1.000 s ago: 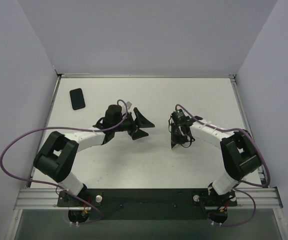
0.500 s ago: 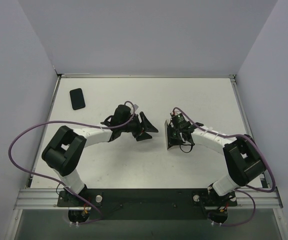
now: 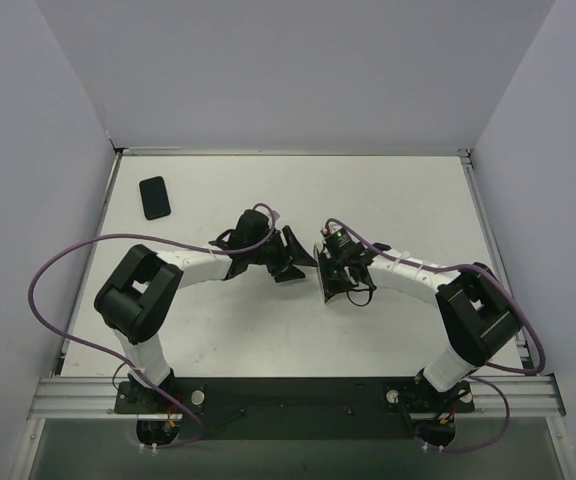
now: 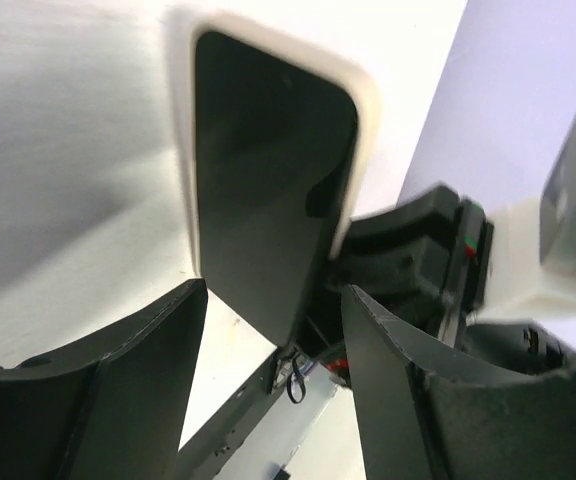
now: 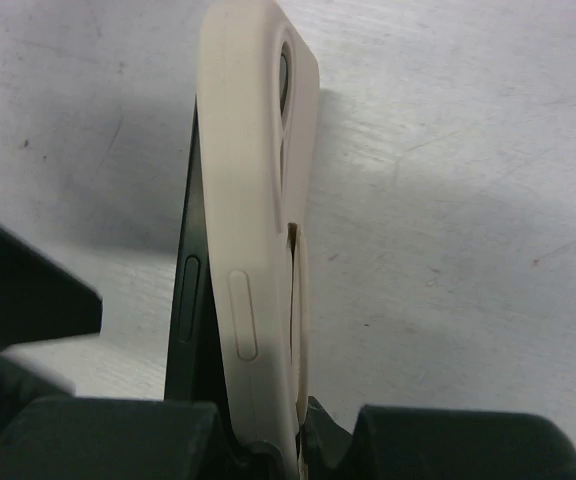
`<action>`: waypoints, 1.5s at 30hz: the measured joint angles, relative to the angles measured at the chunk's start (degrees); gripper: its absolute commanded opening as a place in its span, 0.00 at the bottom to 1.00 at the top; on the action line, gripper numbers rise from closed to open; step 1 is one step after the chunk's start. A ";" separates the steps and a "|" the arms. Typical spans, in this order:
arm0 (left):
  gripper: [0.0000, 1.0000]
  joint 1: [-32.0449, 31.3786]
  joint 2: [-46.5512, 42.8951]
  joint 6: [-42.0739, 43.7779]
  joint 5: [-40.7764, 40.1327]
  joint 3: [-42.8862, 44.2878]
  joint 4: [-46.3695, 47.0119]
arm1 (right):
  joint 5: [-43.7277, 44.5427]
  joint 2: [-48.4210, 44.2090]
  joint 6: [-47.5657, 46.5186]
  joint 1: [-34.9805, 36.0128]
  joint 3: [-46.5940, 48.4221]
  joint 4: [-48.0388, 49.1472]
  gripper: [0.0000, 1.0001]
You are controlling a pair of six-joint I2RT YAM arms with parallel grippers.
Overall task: Take the phone out of the phone case
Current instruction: Remove the phone case from the phone.
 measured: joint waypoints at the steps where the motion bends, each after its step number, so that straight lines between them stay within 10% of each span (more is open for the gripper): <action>1: 0.66 0.63 -0.04 -0.17 -0.22 -0.44 0.17 | 0.98 0.09 -0.20 0.94 0.44 -0.72 0.00; 18: 0.64 12.79 -4.94 -1.73 -2.93 -11.78 -5.84 | 15.32 11.54 -2.27 13.57 14.75 -16.31 0.00; 45: 0.74 6.75 -5.22 1.25 0.37 -13.09 0.94 | 7.56 10.86 0.42 10.69 11.52 -10.71 0.00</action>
